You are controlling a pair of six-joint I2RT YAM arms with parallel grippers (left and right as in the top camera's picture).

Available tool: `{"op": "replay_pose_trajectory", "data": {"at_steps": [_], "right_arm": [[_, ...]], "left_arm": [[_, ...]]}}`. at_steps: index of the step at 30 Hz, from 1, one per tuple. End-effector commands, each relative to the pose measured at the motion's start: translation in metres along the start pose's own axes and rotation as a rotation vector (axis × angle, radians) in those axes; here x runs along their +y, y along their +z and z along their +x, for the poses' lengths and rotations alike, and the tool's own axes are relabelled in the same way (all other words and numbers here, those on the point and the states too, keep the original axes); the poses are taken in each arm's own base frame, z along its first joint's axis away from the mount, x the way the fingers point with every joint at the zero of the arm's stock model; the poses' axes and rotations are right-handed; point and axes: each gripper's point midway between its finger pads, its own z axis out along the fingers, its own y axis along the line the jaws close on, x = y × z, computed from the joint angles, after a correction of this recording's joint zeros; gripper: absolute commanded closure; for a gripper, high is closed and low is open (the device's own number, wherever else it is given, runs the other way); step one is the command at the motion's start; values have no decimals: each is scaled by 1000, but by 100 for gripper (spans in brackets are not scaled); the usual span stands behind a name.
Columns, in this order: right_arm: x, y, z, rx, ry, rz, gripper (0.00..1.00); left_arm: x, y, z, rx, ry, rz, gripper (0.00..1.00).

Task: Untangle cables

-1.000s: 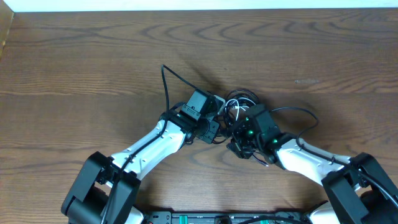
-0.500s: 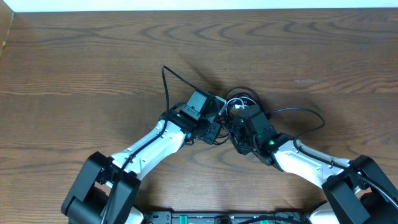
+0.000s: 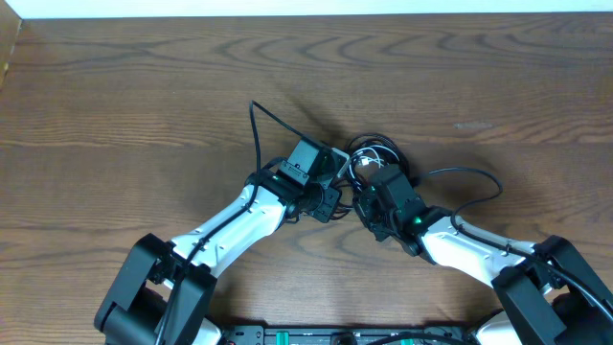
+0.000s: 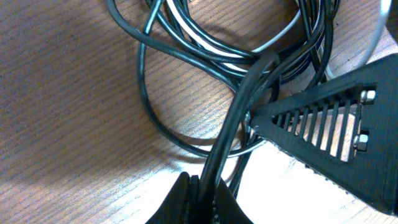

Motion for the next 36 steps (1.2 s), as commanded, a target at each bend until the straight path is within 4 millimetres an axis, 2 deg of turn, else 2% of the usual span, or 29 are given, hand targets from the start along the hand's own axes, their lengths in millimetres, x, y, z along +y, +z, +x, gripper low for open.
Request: {"op": "replay_pose_trajectory", "data": {"at_steps": [1,7,10,13,17,24,27,30,33,36], "right_arm": [[3,2,9,55,-79,-21,99],[24,-14,23,167,-215,-115,99],[40,-31,26,194,-300,-184,99],[54,-51,30,194,-416,-257,99],[81,-90,39,186,-616,-411,99],[115,-177,47,171,-812,-701,99],[118,-199,40,120,-824,-744,99],[114,-211,30,82,-802,-741,99],[106,-217,16,36,-783,-714,99],[95,-214,-4,-3,-726,-653,99]], "left_arm": [[2,-7,-7,-28,2,-18,92],[20,-8,-9,-37,0,-124,92],[32,-10,-9,-39,-2,-192,92],[53,-15,-9,-55,-77,-314,92],[72,-23,-7,-70,-141,-431,92],[72,-23,-7,-72,-145,-432,92],[72,-23,-7,-72,-145,-432,92],[72,-23,-7,-72,-145,-432,92],[72,-23,-7,-72,-145,-432,92],[72,-23,-7,-71,-145,-432,92]]}}
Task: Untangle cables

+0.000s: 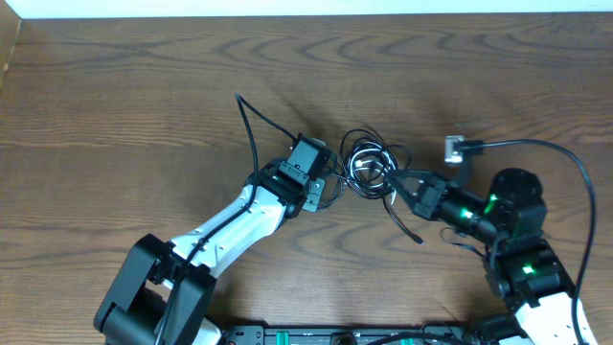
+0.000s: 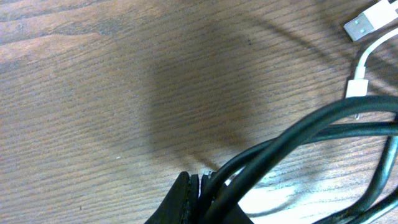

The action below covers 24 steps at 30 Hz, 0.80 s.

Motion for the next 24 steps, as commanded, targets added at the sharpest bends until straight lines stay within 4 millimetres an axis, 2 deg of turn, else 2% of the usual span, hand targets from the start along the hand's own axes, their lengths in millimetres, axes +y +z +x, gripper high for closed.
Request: {"op": "replay_pose_trajectory", "data": {"at_steps": [1,4,7,9,17,20,24], "right_arm": [[-14,-10,-9,-35,-6,48,99],[-47,-16,-13,-60,40,175,99],[-84,-21,-7,-56,115,324,99],[-95,-20,-5,-43,129,365,99],[-117,-10,0,0,176,418,99],[-119,-8,-1,2,178,420,99],[-114,-6,-9,-19,132,396,99]], "left_arm": [[5,-6,-7,-29,-16,-22,92],[5,-6,-7,-28,-16,-22,92],[5,-6,-7,-28,-16,-23,92],[5,-6,-7,-28,-16,-23,92],[10,-12,-8,-35,-16,-46,93],[13,-24,-10,-51,-19,-49,93],[17,-57,-19,-117,-48,-31,93]]}}
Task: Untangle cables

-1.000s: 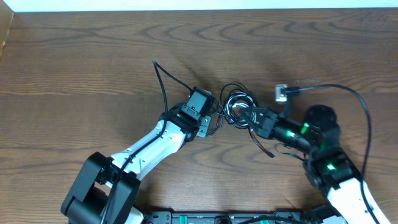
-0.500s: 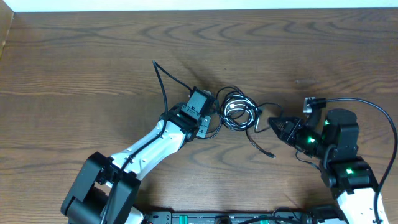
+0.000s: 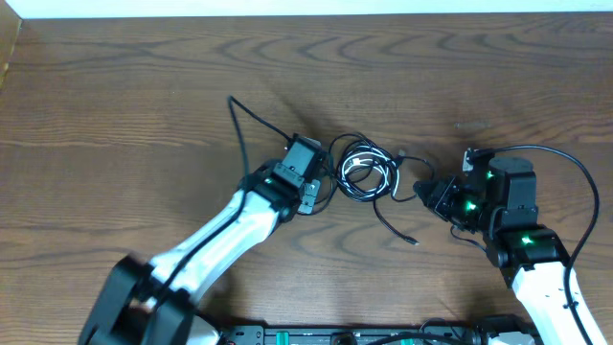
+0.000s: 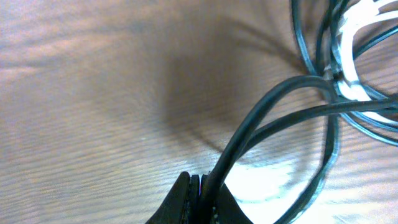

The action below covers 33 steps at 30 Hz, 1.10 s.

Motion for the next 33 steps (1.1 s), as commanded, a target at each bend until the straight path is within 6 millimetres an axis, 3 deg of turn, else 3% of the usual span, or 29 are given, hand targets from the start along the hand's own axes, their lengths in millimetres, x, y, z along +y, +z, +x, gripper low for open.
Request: {"op": "replay_pose_trajectory", "data": {"at_steps": [1,9,10,11,16,19,28,33], "right_arm": [[6,-1,-9,-40,-61,-18,99],[0,-3,-23,-113,-70,26,99],[-1,-3,-25,-119,-71,28,95],[-1,-3,-26,-123,-71,29,87],[2,-3,-24,-110,-135,15,18],[8,-3,-17,-70,-211,-23,2],[15,-3,-7,-23,-309,-69,1],[16,-3,-5,-14,-315,-77,1]], "left_arm": [[9,-41,-24,-130,-71,0,93],[19,-151,-81,-535,-226,122,93],[20,-166,-88,-595,-239,139,92],[22,-181,-94,-649,-251,155,92],[27,-233,-110,-829,-324,236,92],[24,-247,-110,-821,-332,283,93],[12,-260,-121,-472,-252,240,93],[9,-257,-130,-245,-191,163,93]]}}
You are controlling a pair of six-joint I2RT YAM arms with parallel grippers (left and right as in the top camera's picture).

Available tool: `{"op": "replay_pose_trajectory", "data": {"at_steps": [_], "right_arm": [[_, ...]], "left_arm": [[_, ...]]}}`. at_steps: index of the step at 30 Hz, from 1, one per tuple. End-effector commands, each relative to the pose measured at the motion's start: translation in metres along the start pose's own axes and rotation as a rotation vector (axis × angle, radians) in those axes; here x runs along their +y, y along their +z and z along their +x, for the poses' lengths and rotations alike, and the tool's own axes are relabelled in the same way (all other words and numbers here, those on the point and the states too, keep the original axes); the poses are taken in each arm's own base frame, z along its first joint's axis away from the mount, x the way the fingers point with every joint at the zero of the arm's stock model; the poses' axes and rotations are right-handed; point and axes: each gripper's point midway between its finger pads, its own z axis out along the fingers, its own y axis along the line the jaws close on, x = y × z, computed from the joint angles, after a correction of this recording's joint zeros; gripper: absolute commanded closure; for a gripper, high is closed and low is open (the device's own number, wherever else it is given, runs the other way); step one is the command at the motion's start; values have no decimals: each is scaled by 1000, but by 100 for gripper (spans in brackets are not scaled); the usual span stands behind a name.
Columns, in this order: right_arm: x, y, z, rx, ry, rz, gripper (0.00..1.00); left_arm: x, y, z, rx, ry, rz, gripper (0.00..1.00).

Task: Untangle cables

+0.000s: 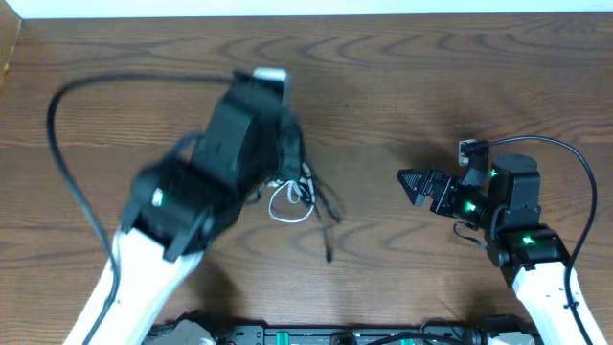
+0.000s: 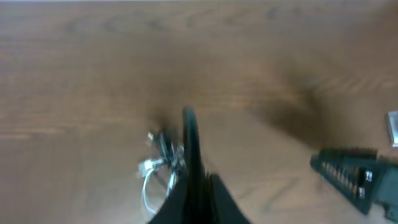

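Note:
My left gripper (image 1: 285, 144) is raised high over the table, blurred and close to the overhead camera. In the left wrist view this gripper (image 2: 198, 186) is shut on a black cable (image 2: 189, 140). The same black cable (image 1: 72, 96) arcs out wide to the left. Below the gripper hangs the tangle of black and white cable (image 1: 292, 196), its white loop (image 2: 155, 177) showing near the tabletop. My right gripper (image 1: 412, 187) rests low at the right, apart from the tangle, with its fingers spread and nothing between them.
The wooden table (image 1: 431, 77) stretches all round. The right arm's own black lead (image 1: 565, 158) loops from a small pale plug (image 1: 469, 148) on its wrist. The right gripper's slatted finger (image 2: 354, 174) shows in the left wrist view.
My left arm has risen and swung left, taking the tangle away from the right gripper. No cable reaches the right gripper any more. The right arm has stayed in place.
Both grippers were close together at the tangle in mid-table, the left shut on a black cable. The right gripper then stood farther right with a black strand drawn out. By now the left holds the bundle high and the right is free of cable.

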Motion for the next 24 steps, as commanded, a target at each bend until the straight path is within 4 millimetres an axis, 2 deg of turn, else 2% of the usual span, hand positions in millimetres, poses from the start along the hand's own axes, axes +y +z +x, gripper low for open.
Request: {"op": "replay_pose_trajectory", "data": {"at_steps": [1,7,12,16,21,24], "right_arm": [[6,-1,3,16,-63,-31,1],[31,-5,21,94,-294,-201,1],[38,-6,28,114,-368,-244,1],[47,-4,27,101,-405,-270,1],[59,2,20,55,-476,-278,4],[65,4,23,55,-502,-293,4]], "left_arm": [[-10,4,-19,98,40,-27,93],[-12,36,-8,290,97,-89,93],[-49,49,2,364,119,115,93],[-64,47,-16,287,108,188,93],[-103,36,-34,220,96,404,93],[-117,32,-45,178,102,477,93]]}}
